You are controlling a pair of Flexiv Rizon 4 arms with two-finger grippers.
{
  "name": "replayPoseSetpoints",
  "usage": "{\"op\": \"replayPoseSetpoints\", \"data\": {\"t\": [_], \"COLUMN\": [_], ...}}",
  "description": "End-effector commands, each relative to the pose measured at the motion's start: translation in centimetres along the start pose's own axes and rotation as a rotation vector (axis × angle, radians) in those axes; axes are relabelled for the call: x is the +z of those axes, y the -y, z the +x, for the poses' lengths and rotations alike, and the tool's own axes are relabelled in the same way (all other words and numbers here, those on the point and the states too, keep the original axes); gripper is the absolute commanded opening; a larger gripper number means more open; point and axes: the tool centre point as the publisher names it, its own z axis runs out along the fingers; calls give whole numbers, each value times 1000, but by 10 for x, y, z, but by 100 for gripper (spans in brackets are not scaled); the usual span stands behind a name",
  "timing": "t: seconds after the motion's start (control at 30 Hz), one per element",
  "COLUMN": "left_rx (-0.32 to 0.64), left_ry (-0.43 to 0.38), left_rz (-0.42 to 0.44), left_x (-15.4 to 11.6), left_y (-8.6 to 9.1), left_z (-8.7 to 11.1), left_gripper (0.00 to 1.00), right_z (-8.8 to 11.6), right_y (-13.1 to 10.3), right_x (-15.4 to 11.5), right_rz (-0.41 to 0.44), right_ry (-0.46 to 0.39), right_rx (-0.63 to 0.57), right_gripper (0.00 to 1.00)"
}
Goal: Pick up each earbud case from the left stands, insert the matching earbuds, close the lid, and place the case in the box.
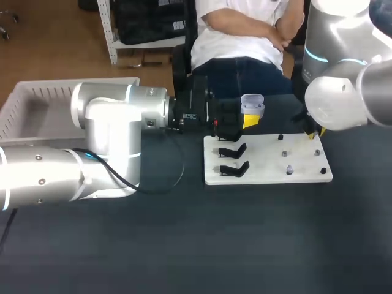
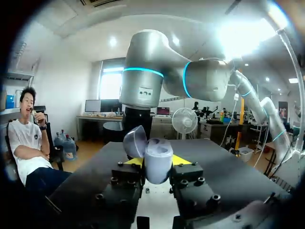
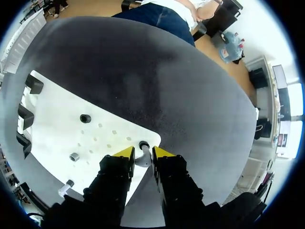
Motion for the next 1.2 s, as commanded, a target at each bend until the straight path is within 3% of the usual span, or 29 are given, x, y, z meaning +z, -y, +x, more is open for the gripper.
{"op": "replayPoseSetpoints", "data": {"t": [0.03, 0.07, 0.37, 0.67, 1.03, 1.2], "left_rx": [4, 4, 4, 4, 4, 4], "left_ry": [5, 5, 5, 5, 5, 5], "left_rz": [-7, -7, -7, -7, -7, -7], "left_x": [0, 0, 0, 0, 0, 0], "left_y": [2, 2, 2, 2, 2, 2], "left_z": [1, 1, 1, 1, 1, 1], "left_gripper": [0, 0, 0, 0, 0, 0], "right_z": [0, 0, 3, 18, 46, 56], "right_y": [-1, -1, -4, -10, -42, -50], "right_x": [1, 2, -14, -74, -146, -161], "right_rz": [1, 0, 11, -7, -19, -17], "right_ry": [1, 0, -8, -53, -141, -134], "right_rx": [2, 1, 9, 54, 142, 212], "right_gripper": [7, 0, 0, 0, 0, 0]}}
